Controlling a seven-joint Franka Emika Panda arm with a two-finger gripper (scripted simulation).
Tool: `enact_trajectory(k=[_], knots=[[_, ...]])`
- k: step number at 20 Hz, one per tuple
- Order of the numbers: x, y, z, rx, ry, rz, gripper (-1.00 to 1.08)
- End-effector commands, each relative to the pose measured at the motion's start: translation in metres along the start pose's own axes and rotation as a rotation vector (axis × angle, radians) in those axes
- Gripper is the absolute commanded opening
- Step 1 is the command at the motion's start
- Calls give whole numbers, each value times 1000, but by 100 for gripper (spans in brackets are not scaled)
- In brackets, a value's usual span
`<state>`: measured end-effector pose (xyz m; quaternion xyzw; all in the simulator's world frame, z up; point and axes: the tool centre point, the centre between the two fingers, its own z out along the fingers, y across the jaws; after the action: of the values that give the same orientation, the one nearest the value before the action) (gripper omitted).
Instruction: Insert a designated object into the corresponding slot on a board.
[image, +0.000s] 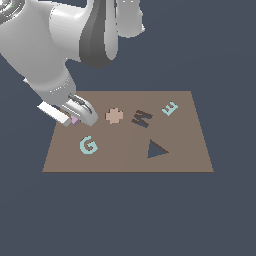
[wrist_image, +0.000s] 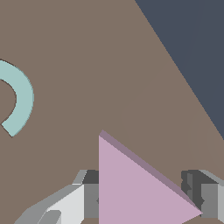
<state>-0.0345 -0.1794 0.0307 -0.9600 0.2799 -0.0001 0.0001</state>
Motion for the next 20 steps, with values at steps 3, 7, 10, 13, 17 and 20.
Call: enact_trajectory(k=[3,7,10,13,17,20], knots=[[7,-10,-1,0,0,-57,-100],[17,-26,-1,0,1,-143,-100],[25,-43,-2,0,1,-231,-100],[34,-65,-3,-1,1,-340,-100],[42,-102,-4,-1,1,-513,-100],[43,-130,-5,-1,1,-641,-100]])
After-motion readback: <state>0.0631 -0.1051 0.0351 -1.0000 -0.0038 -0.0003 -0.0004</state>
